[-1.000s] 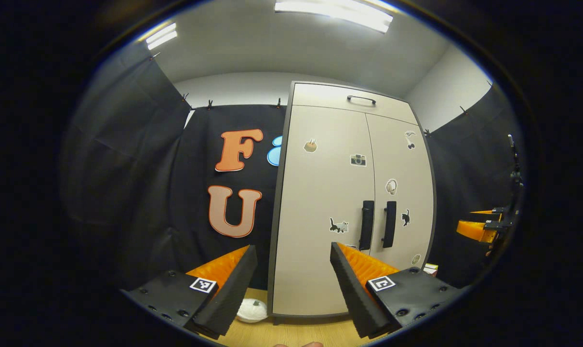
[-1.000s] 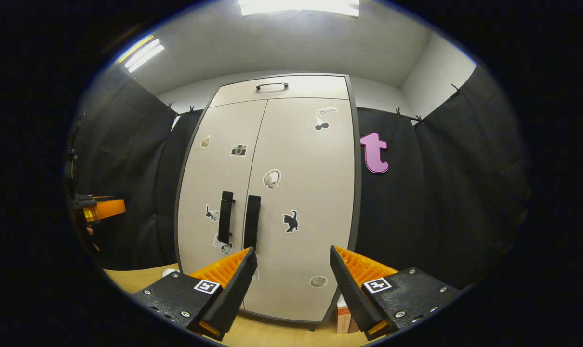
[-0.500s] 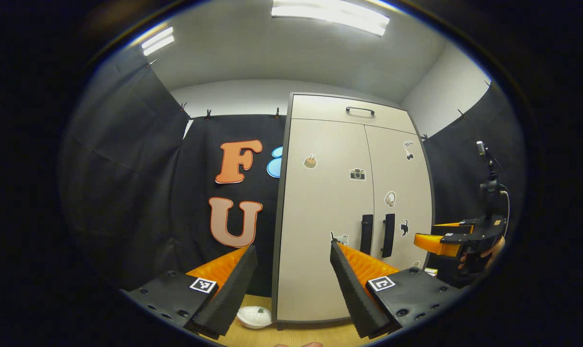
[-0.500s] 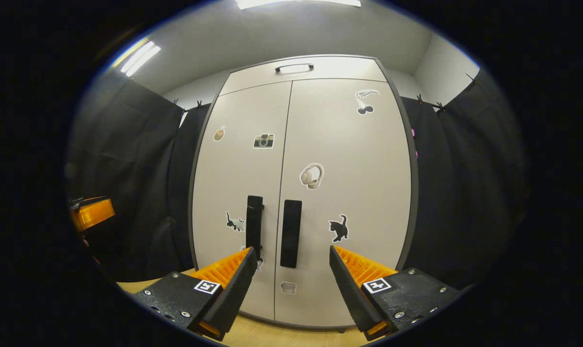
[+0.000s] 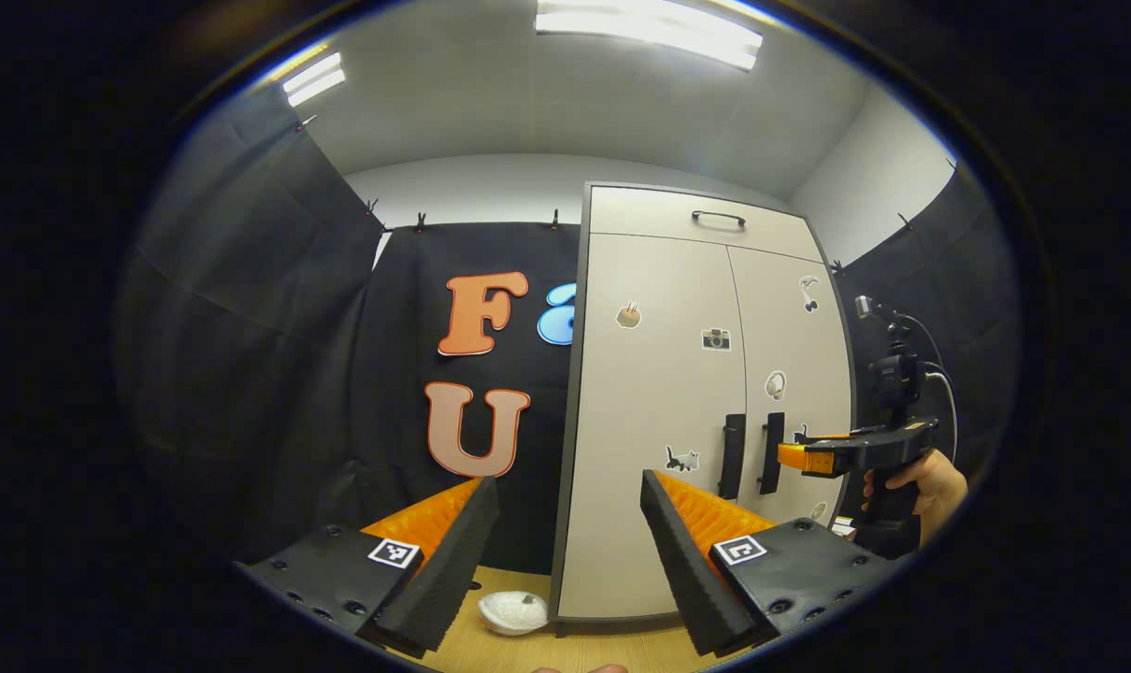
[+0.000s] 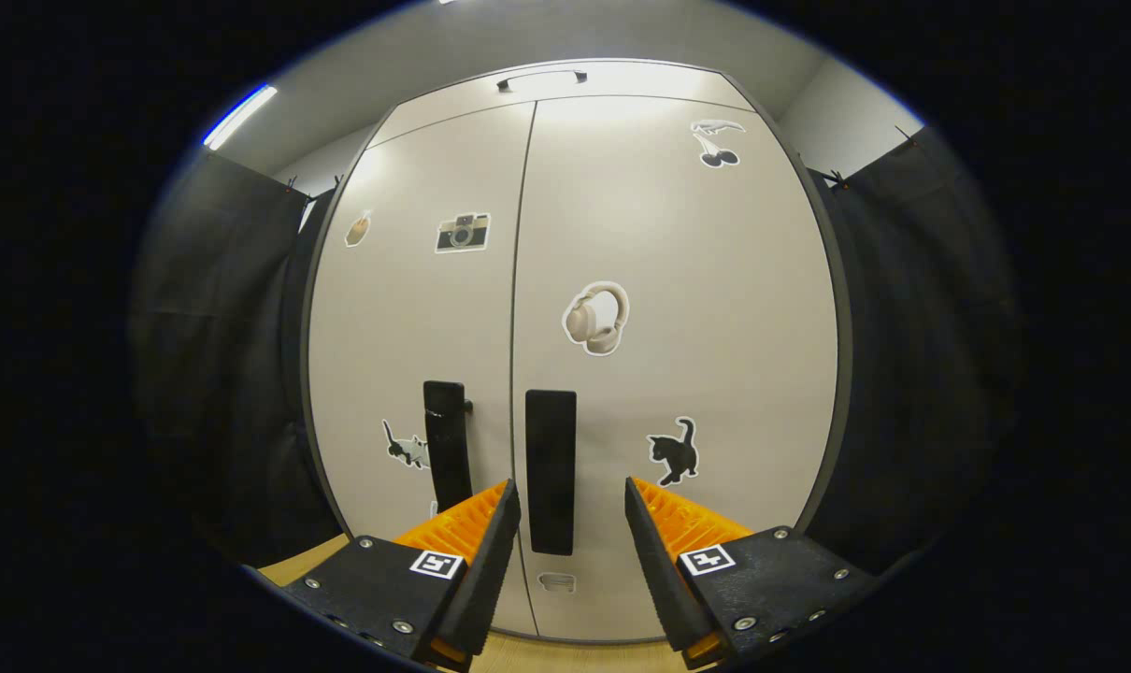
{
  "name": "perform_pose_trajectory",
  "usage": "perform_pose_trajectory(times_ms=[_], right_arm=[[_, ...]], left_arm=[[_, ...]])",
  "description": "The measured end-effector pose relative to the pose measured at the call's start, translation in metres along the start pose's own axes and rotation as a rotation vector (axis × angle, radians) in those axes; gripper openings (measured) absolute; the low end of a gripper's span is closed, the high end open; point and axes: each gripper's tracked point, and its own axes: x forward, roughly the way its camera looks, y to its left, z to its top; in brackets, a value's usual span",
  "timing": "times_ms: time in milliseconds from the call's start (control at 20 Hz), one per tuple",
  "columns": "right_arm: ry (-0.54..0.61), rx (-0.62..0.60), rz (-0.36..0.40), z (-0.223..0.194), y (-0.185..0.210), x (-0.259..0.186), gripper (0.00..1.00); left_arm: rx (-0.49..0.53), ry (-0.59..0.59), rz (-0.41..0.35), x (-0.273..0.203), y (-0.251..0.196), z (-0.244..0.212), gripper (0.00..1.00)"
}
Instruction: Open the right door of the double-door shoe cabinet with the right hand, and open the left door with the left hand.
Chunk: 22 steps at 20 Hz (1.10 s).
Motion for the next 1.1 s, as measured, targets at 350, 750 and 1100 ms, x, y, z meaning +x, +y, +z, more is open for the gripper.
perform_pose_trajectory(times_ms=[350,750,1100], right_arm=[[0.024,0.023,-0.040,-0.009,0.004,0.034,0.54],[0.071,0.034,-0.002,-0.022,0.008,0.046,0.32],[0.162,-0.045,0.075,-0.026,0.011,0.031,0.19]], left_arm=[[0.003,0.003,0.035,-0.005,0.018,-0.004,0.99],[-0.029,0.052,0.012,-0.001,0.020,-0.023,0.98],[-0.087,0.110,-0.027,0.002,-0.002,-0.037,0.98]])
